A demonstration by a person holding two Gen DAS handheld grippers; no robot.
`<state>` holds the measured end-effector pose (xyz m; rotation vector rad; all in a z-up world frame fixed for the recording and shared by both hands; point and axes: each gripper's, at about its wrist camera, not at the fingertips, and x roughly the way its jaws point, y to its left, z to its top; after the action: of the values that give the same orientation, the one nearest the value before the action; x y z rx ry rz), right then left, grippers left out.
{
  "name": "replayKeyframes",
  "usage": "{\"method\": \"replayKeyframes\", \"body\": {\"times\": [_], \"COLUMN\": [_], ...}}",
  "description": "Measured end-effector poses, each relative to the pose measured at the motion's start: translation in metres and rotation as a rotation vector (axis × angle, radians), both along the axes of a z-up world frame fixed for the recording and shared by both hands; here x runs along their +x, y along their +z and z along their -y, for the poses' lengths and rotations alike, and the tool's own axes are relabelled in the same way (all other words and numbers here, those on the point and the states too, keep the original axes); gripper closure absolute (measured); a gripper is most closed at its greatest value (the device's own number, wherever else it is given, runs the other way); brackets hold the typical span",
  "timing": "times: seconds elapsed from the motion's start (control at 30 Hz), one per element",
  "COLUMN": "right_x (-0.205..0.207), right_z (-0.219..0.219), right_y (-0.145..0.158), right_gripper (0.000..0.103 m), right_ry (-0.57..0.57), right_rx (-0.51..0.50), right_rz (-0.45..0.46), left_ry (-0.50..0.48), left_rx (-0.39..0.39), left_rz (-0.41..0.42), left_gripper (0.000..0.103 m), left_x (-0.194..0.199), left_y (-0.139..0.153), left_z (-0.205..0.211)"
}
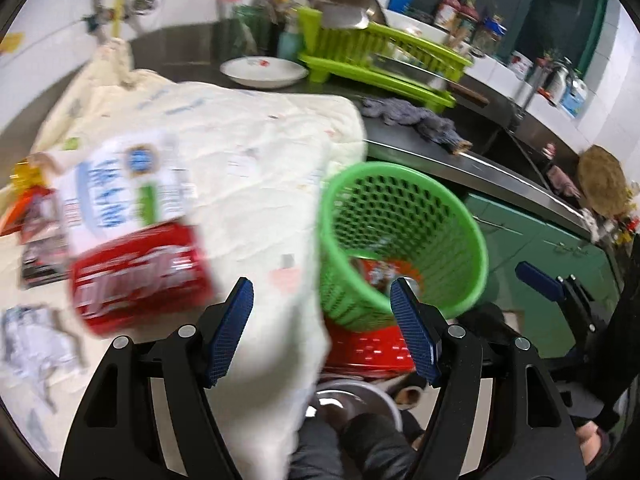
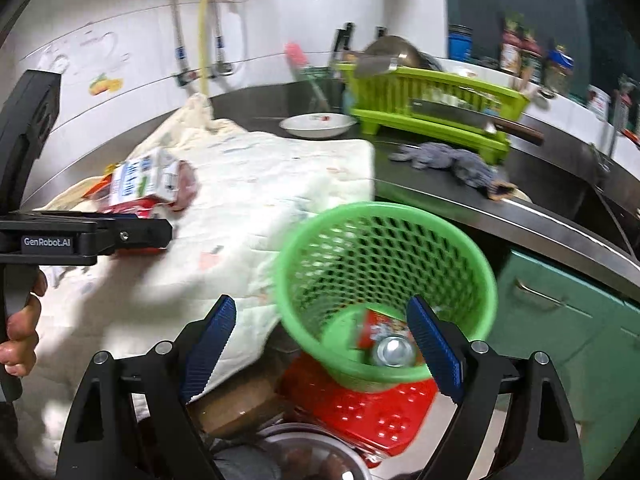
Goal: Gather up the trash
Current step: 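Move both tools back from the basket over the cloth, then grasp the crumpled white paper with the left tool while the right tool grasps the white milk carton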
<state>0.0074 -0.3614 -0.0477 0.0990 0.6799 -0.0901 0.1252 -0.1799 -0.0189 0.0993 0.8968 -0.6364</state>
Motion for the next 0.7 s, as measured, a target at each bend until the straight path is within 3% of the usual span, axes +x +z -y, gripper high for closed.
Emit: {"method": "replayKeyframes", "body": {"times": [0.23, 0.53, 0.7], "right_x": [0.018, 0.036, 0.049], "right_z": [-0.040, -0.074, -0.090], "right_y": [0.002, 0.005, 0.007], "right_gripper": [0.019, 0.015, 0.013], "right_ry": [0.102, 0.187, 0.237], "right_rx": [-0.008, -0.004, -0.003], "right_rz": [-0.002, -0.004, -0.010], "left_ry": [0.129, 0.332, 0.384], "left_rx": [0.054, 0.103, 0.126], "left_rz": [0.091, 0.101, 0.077], "left_gripper": [0.032, 0.016, 0.012], "left_x": [0.005, 0.028, 0.040], "left_y": [0.014, 0.011, -0.001], "left_z": [-0.069, -0.166, -0.198]}}
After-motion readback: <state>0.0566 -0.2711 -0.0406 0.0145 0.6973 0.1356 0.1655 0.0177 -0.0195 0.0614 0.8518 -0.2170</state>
